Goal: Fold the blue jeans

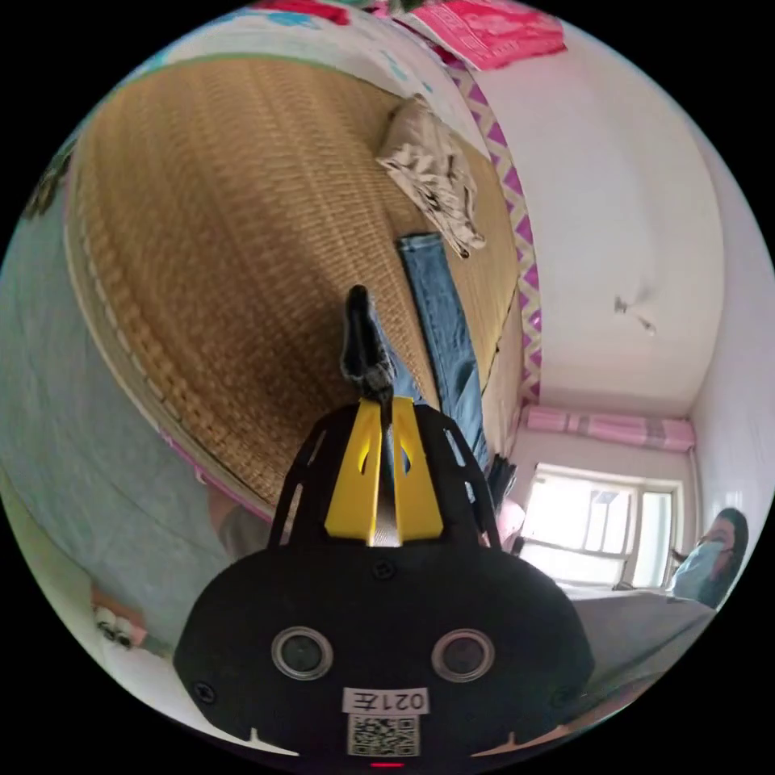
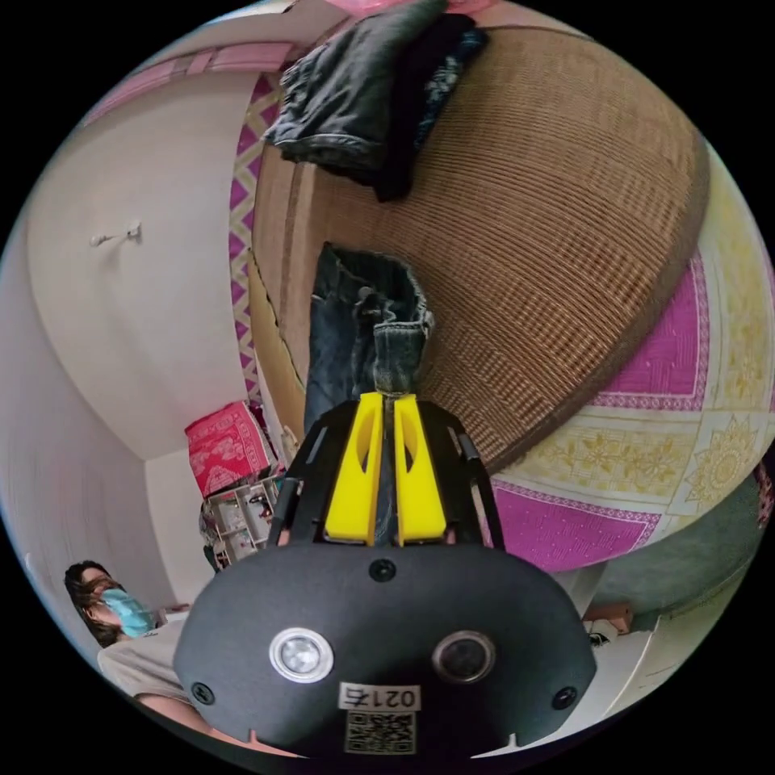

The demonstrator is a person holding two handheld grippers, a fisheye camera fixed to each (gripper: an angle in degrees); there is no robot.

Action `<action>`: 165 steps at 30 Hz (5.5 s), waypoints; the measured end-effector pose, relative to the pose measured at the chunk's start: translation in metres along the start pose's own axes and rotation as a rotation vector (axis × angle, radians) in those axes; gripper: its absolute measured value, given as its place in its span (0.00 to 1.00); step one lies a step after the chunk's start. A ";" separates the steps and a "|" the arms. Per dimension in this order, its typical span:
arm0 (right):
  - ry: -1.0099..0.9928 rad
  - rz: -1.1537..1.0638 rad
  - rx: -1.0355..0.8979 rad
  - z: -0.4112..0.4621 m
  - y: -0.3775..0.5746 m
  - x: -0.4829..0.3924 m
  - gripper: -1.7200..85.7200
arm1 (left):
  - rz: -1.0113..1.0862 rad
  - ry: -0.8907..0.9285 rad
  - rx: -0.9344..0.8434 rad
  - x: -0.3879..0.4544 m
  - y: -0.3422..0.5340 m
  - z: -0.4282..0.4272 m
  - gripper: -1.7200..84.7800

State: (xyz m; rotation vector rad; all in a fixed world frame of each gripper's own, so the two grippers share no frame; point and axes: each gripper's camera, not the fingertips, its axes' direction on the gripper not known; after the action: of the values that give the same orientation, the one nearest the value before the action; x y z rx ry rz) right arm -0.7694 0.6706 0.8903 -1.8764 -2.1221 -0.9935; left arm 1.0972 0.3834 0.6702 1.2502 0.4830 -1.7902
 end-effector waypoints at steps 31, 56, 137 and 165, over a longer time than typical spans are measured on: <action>0.007 -0.158 -0.097 0.097 -0.160 -0.173 0.04 | 0.090 -0.242 -0.296 0.102 -0.393 0.377 0.14; -0.138 -0.188 -0.271 0.137 -0.083 -0.216 0.01 | 0.352 -0.254 -0.222 0.117 -0.382 0.441 0.09; -0.294 -0.187 -0.385 0.146 0.022 -0.347 0.01 | 0.030 -0.264 -0.035 -0.003 -0.169 0.335 0.03; -0.285 -0.166 -0.382 0.101 0.041 -0.386 0.01 | -0.189 0.090 0.075 -0.095 -0.097 0.229 0.11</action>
State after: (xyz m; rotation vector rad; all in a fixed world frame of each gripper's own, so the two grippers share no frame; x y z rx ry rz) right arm -0.6173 0.4049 0.6311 -2.1518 -2.4214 -1.3168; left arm 0.9008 0.3121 0.8352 1.3805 0.6073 -1.9300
